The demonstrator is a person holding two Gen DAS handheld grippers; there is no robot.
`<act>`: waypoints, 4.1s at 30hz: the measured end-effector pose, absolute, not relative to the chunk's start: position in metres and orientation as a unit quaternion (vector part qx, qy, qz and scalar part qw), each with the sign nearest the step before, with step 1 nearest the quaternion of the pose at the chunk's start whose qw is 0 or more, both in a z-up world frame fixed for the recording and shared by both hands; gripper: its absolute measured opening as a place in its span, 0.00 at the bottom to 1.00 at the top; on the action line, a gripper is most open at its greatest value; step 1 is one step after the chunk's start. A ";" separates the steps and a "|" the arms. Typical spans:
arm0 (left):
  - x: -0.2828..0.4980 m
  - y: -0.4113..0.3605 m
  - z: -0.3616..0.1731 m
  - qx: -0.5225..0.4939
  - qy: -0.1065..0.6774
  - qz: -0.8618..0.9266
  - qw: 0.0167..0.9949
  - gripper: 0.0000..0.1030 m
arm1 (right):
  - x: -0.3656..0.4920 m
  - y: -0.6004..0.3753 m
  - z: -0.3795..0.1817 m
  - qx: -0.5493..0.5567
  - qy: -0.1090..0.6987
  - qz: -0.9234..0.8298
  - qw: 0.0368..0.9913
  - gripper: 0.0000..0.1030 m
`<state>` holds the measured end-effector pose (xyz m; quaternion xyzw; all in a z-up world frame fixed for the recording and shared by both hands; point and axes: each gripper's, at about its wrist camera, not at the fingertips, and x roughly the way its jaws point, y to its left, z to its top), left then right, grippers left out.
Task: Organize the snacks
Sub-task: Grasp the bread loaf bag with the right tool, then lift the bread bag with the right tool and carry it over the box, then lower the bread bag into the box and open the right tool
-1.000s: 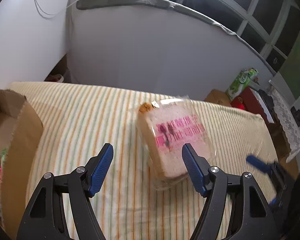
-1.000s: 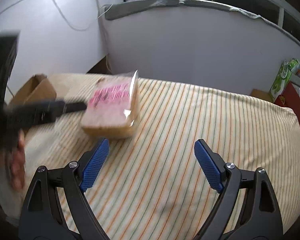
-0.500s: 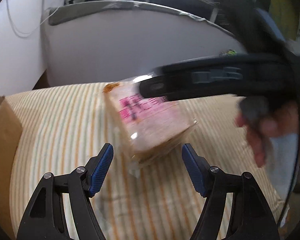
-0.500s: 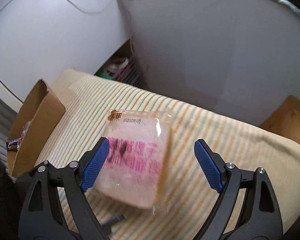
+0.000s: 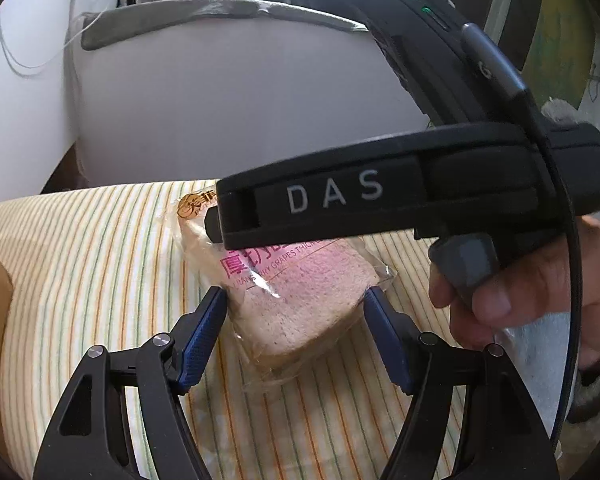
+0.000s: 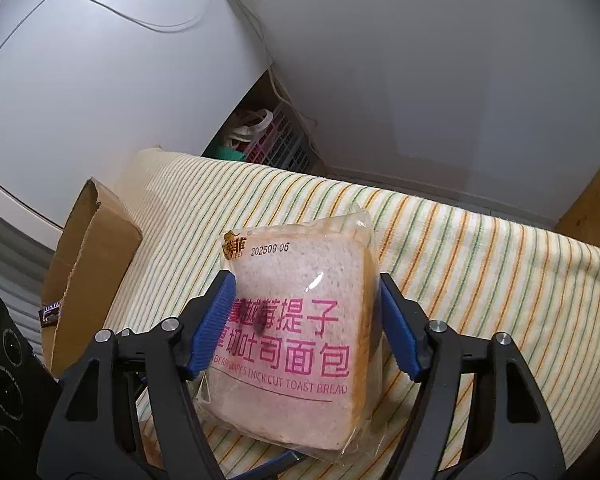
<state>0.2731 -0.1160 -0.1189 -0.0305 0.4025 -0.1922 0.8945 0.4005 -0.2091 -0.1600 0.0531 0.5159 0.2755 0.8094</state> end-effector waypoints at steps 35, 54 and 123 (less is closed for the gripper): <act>0.133 -0.135 -0.030 0.064 0.286 -0.266 0.919 0.68 | 0.209 -0.263 -0.044 0.097 0.385 0.223 0.890 0.58; 0.099 -0.087 -0.002 0.050 0.256 -0.246 0.934 0.67 | 0.174 -0.192 -0.008 0.056 0.368 0.245 0.895 0.58; 0.106 0.154 -0.011 -0.012 0.284 -0.008 0.959 0.80 | 0.167 -0.002 -0.032 -0.058 0.254 0.210 0.942 1.00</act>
